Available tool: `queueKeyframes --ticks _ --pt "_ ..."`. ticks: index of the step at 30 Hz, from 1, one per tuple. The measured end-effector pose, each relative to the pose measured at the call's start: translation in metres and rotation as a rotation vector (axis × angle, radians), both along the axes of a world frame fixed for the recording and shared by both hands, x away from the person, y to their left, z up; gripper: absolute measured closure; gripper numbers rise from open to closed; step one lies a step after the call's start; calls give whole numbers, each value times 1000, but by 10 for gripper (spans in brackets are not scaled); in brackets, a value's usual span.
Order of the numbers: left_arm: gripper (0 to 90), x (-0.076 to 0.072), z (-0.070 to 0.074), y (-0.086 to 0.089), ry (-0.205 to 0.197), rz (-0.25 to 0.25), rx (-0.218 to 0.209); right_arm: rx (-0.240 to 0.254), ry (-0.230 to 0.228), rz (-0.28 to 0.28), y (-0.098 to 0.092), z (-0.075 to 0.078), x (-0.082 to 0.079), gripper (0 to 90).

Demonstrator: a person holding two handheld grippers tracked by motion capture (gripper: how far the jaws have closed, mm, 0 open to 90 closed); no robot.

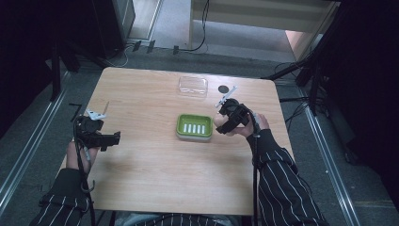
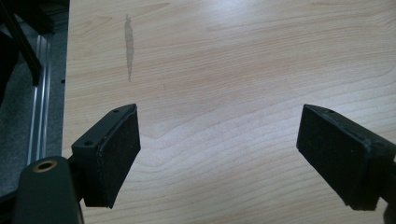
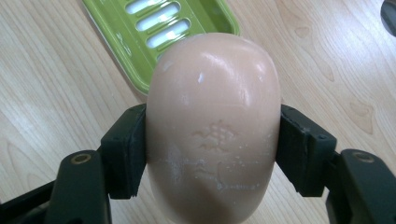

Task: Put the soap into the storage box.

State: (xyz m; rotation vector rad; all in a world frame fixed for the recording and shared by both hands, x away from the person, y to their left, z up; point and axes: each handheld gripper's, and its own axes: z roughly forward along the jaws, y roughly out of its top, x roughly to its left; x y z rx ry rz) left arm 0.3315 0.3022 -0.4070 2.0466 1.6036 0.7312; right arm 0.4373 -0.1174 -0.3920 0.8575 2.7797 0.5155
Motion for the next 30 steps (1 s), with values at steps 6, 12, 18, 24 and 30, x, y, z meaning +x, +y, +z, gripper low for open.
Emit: queueKeyframes --ticks 6,12,18,24,30 --pt "143 0 0 0 -1 2 0 8 -6 12 5 1 2 332" --pt "143 0 0 1 -3 2 -1 15 -3 17 11 1 4 332" --pt "143 -1 0 0 -2 0 -2 16 -12 32 16 2 7 332" --pt "143 0 0 0 -3 2 -2 21 -15 39 21 5 9 332" --pt "143 0 0 1 -1 0 0 24 -22 53 26 6 12 332"
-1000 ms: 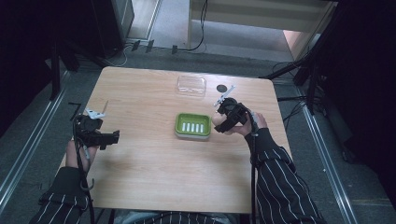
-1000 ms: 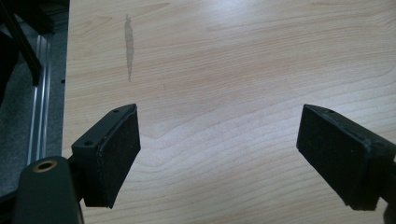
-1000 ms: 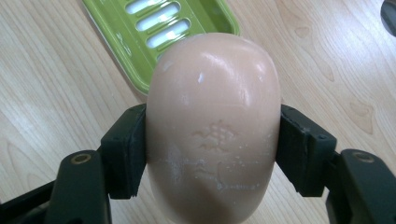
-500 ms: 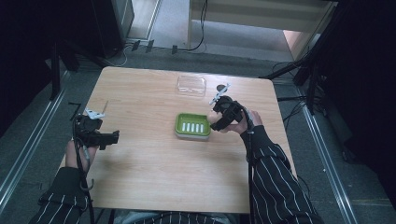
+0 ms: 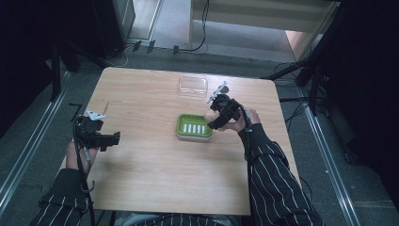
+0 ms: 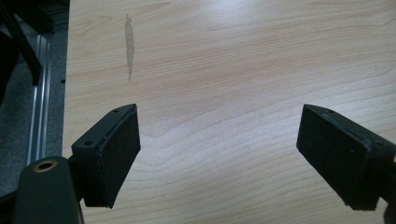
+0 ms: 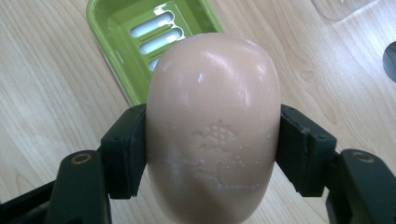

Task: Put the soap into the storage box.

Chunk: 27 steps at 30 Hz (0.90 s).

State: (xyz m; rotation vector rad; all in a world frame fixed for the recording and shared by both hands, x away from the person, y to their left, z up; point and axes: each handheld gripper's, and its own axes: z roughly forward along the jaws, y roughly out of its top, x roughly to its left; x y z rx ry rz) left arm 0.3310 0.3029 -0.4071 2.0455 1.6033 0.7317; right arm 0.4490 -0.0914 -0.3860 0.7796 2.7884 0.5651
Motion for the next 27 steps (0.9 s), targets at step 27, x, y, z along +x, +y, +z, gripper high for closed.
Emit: queueKeyframes --ticks 27 --pt "143 0 0 1 2 -1 -4 0 8 35 23 -6 7 332"
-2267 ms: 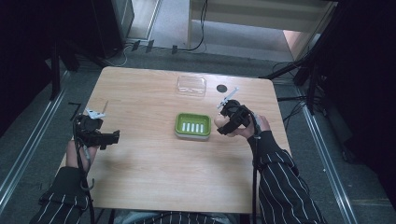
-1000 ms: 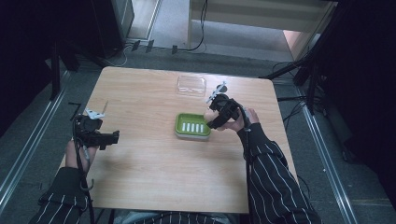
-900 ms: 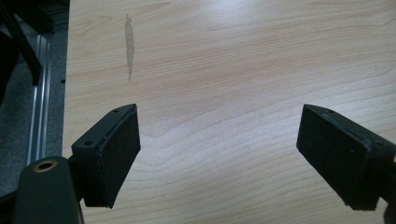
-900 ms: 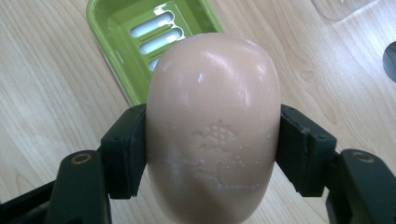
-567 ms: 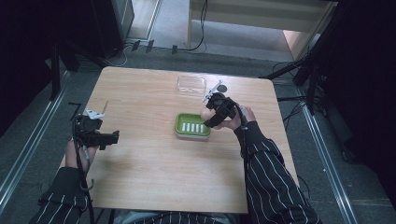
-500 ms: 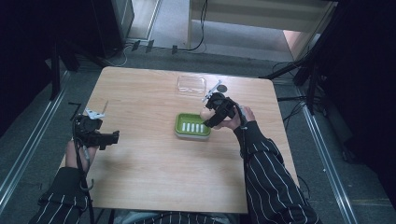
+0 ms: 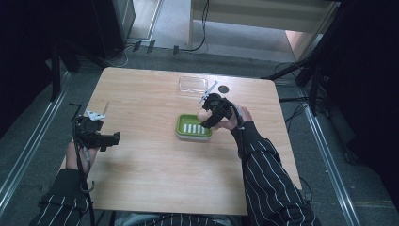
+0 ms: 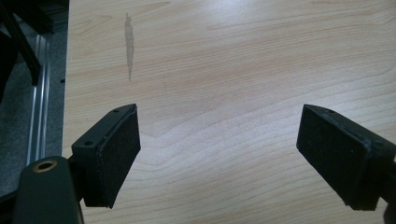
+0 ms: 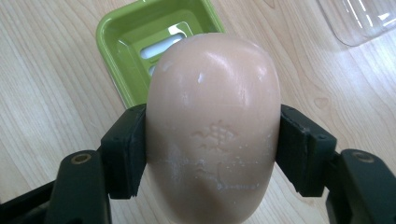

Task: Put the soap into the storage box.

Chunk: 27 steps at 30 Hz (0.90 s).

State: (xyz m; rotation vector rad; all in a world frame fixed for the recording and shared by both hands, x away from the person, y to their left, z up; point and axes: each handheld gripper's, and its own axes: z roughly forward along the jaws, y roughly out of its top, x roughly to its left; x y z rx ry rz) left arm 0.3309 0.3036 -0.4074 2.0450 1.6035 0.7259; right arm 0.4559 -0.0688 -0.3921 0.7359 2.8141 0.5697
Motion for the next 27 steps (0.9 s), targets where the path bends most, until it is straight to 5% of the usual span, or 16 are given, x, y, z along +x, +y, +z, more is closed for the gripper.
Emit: queueKeyframes --ticks 27 --pt "143 0 0 0 -2 -2 3 2 -3 49 21 -7 7 332"
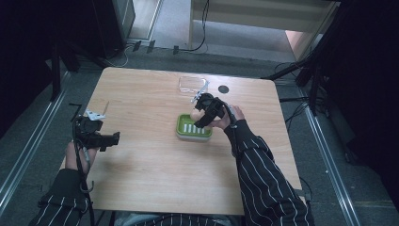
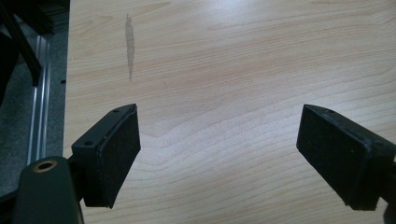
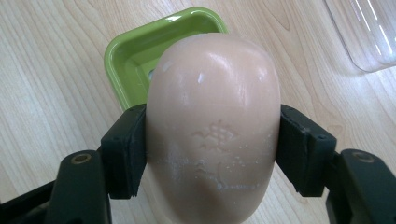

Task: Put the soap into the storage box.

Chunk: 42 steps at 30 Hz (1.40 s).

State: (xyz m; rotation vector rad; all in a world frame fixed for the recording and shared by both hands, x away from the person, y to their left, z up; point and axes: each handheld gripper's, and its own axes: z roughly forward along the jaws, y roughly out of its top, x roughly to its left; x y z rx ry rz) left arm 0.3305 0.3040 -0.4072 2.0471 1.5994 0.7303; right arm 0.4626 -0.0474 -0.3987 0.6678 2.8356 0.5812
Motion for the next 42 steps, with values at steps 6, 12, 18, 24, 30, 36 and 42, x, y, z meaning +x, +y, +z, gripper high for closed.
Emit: queueKeyframes --ticks 6,12,18,24,30,36,42 --pt "143 0 0 0 0 1 0 -7 9 2 4 -2 2 332" --pt "143 0 0 0 0 1 0 -17 15 11 8 -5 5 332" --pt "143 0 0 1 -1 1 -3 -18 26 19 11 -7 6 332" --pt "143 0 0 0 0 1 -3 -23 34 21 13 -10 8 332" --pt "143 0 0 1 -1 1 -4 -29 41 29 14 -14 10 332" --pt "143 0 0 1 0 1 -4 -29 41 37 16 -18 10 332" --pt "143 -1 0 0 -1 -1 -4 -25 50 39 20 -22 10 332"
